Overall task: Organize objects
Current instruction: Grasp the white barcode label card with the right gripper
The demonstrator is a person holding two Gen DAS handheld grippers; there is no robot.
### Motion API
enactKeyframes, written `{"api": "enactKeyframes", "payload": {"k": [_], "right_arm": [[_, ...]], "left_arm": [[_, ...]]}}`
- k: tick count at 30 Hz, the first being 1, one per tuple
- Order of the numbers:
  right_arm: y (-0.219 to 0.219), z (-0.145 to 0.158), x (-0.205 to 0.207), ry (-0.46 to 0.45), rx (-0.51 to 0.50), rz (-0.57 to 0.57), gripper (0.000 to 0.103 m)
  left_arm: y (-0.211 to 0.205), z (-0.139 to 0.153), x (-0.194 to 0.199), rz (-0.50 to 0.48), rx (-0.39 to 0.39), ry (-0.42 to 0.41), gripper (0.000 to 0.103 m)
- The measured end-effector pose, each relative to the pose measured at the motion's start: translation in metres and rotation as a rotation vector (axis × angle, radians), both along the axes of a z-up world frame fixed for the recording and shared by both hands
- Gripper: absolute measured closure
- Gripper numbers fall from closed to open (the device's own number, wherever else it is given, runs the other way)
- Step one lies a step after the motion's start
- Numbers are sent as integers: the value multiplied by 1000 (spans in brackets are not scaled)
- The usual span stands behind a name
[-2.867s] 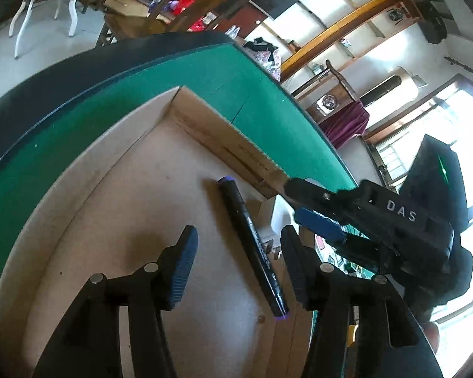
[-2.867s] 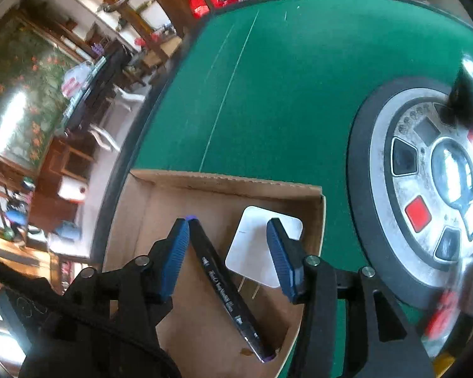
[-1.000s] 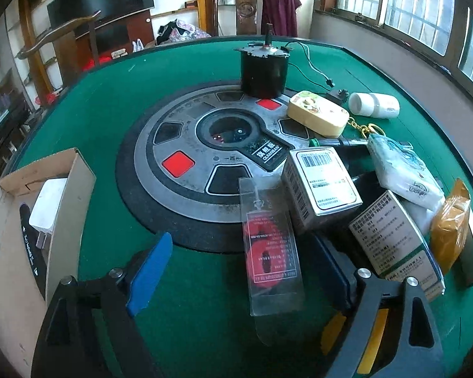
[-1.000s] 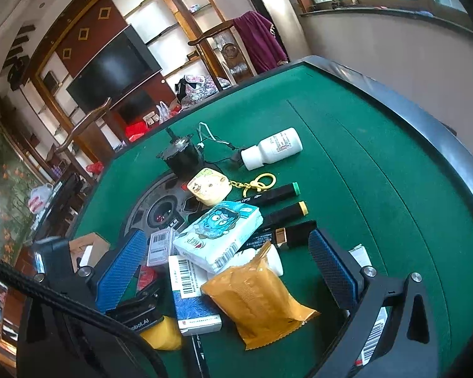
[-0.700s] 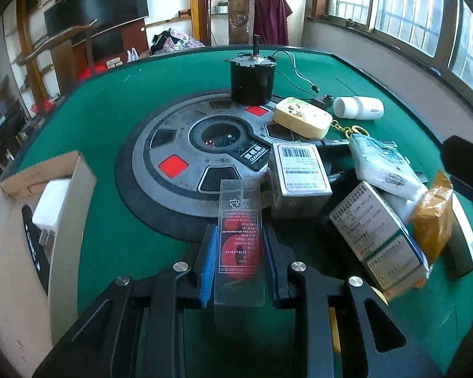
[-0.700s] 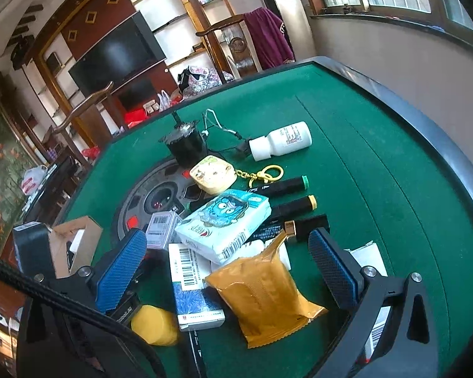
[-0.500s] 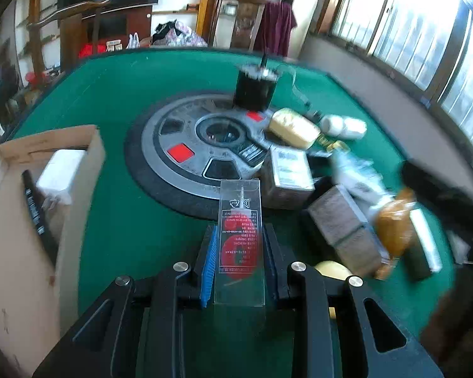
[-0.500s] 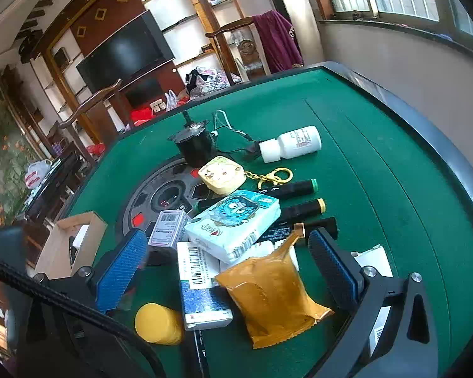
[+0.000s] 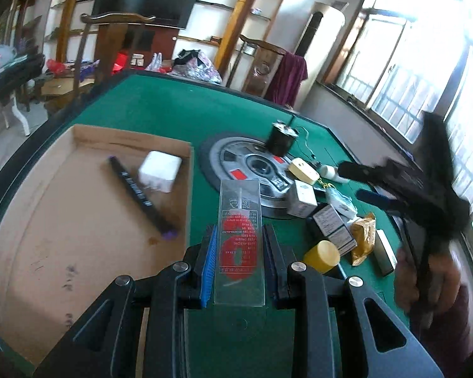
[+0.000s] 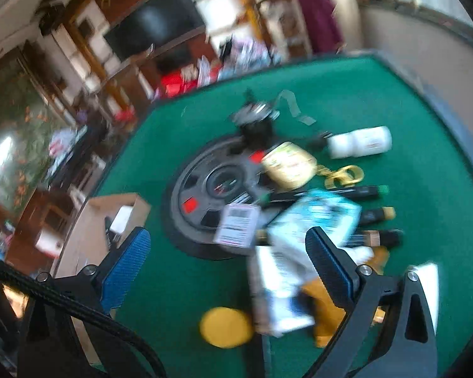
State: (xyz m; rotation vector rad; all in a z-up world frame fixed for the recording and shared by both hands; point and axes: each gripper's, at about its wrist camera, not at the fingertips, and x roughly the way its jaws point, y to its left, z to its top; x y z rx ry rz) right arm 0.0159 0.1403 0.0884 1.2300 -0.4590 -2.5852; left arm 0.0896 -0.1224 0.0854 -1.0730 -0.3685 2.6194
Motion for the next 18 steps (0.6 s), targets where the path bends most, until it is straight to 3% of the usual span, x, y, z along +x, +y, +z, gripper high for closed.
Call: {"api": "enactKeyframes", "payload": {"k": [3, 7, 12, 13, 14, 15, 18], "right_arm": [[-21, -5, -29, -63, 95, 0, 6], [-47, -21, -54, -160, 207, 28, 20], [-55, -44, -63, -242, 327, -46, 24], [-55, -47, -63, -250, 329, -45, 37], [-57, -51, -64, -261, 335, -42, 59], [-58, -54, -65, -273, 340, -44, 71], [-57, -56, -62, -278, 320, -54, 71]], "left_arm": [[-18, -4, 3, 15, 23, 3, 80], [-39, -8, 6, 30, 55, 1, 80], [-62, -18, 6, 50, 82, -7, 80], [-67, -20, 6, 54, 87, -10, 80], [-71, -22, 6, 58, 92, -14, 80], [-74, -23, 5, 64, 97, -19, 80], [-82, -27, 6, 78, 108, -23, 80]]}}
